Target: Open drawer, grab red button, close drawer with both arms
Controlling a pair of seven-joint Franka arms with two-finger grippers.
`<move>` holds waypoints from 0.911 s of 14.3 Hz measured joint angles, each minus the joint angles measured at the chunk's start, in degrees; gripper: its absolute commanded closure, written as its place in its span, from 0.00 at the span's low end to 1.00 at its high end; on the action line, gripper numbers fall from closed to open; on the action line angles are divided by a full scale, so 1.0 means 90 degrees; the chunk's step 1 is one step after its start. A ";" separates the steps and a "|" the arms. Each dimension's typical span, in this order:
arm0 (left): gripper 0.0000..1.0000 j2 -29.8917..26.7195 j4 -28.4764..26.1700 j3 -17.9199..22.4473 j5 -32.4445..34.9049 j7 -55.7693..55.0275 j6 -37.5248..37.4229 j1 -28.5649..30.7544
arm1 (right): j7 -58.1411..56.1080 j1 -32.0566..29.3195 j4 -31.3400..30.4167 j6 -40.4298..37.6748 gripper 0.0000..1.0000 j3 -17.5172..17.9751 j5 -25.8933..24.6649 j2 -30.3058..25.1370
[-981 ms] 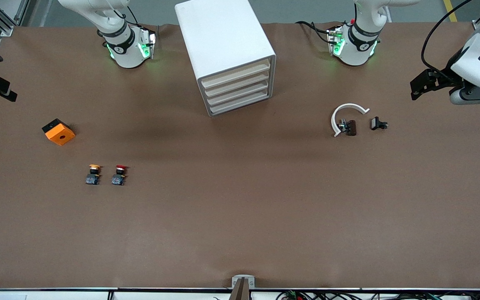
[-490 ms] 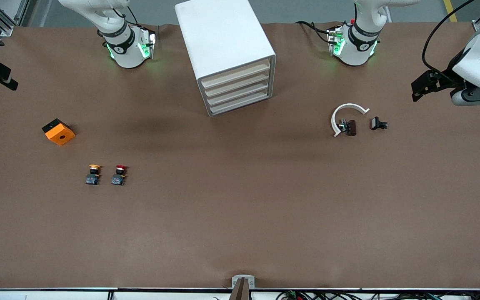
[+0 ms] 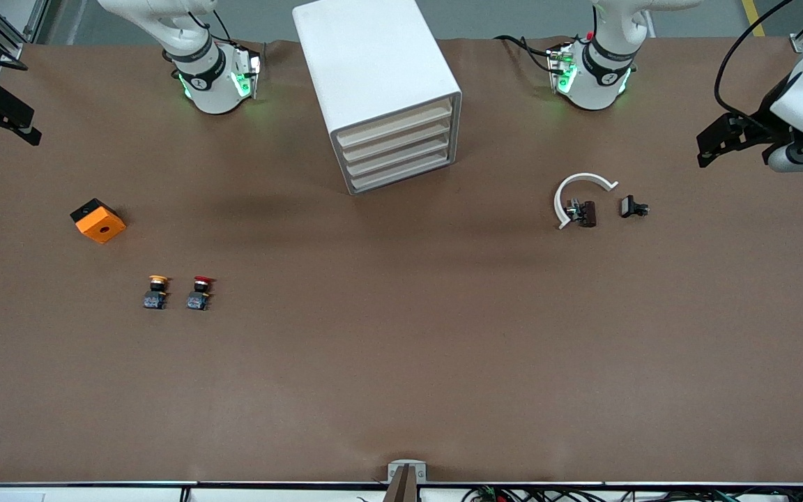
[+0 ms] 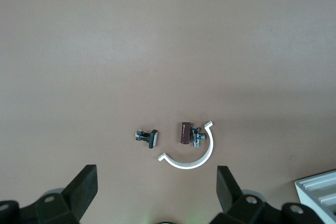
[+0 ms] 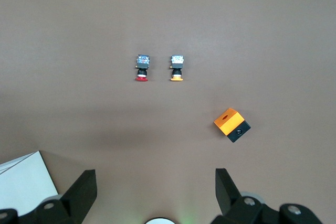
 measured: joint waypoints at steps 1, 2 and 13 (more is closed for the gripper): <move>0.00 -0.0071 0.0007 0.0001 0.0000 0.0101 -0.0054 0.0013 | 0.0000 -0.0009 -0.0026 0.0011 0.00 -0.0001 0.0000 -0.0011; 0.00 -0.0139 0.0007 0.0002 0.0000 0.0140 -0.0109 0.0046 | 0.0000 -0.0019 -0.0059 0.0017 0.00 -0.0002 0.0000 -0.0032; 0.00 -0.0078 0.0199 -0.0007 0.0000 -0.0017 -0.0409 0.0091 | 0.0016 -0.0068 -0.0305 0.0060 0.00 -0.0034 0.0023 -0.0290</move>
